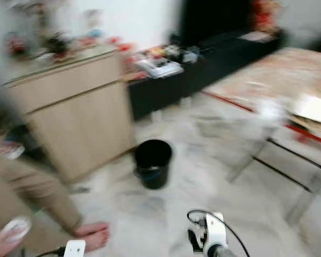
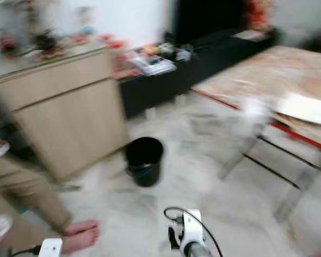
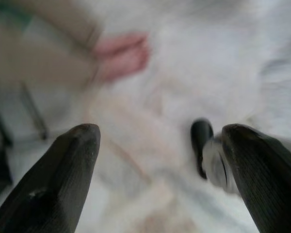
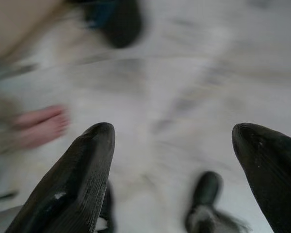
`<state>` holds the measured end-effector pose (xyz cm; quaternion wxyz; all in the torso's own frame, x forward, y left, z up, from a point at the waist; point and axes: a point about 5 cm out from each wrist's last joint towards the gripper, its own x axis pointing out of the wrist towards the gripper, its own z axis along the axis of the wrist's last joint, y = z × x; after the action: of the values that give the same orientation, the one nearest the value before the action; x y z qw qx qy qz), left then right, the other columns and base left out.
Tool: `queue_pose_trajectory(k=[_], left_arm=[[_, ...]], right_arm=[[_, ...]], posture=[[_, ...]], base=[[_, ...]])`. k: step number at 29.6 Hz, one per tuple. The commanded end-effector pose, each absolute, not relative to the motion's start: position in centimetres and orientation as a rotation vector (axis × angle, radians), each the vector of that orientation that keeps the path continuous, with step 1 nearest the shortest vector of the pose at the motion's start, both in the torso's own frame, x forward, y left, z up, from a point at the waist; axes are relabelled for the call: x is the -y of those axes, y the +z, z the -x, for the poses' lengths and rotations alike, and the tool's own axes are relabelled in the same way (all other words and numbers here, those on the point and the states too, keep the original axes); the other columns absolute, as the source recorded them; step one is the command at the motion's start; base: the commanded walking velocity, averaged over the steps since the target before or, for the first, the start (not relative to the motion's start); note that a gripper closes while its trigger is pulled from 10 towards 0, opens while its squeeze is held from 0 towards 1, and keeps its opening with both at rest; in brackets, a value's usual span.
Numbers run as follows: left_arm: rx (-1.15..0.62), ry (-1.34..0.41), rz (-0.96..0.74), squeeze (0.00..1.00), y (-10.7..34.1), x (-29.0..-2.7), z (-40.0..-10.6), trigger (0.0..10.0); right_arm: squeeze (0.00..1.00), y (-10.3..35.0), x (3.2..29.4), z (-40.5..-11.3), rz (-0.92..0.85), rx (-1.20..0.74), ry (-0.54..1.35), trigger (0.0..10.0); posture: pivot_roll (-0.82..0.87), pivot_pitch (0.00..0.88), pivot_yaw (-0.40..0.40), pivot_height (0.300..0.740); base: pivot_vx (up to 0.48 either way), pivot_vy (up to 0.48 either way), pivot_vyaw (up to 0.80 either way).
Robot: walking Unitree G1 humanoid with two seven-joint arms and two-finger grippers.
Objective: Picking trash to rubbish bin
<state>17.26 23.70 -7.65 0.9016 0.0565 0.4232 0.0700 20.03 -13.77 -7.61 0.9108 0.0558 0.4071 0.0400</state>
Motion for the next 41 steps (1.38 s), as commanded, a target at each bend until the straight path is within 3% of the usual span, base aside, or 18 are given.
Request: queue_pose_trajectory(k=[1,29,41], left_arm=[[-0.856,0.121,-0.120,0.00,-7.5,-23.0,-17.8,10.0],[-0.847,0.118,-0.122,0.00,-7.4,-23.1,-18.0,10.0],[-0.801,0.115,-0.126,0.00,-6.9,-22.8,-18.9,10.0]], right_arm=[[0.00,-7.9,14.0,-19.5,-0.119,-0.865,0.069,10.0],[0.00,-8.0,13.9,-19.4,-0.105,-0.873,0.084,10.0],[0.00,-7.2,13.9,-20.7,-0.127,-0.811,0.071,10.0]], posture=[[0.00,0.000,0.034,0.740],[-0.01,0.000,0.032,0.740],[-0.01,0.000,0.028,0.740]], base=[[0.000,0.000,-0.78],[0.000,0.000,-0.77],[0.000,0.000,0.00]])
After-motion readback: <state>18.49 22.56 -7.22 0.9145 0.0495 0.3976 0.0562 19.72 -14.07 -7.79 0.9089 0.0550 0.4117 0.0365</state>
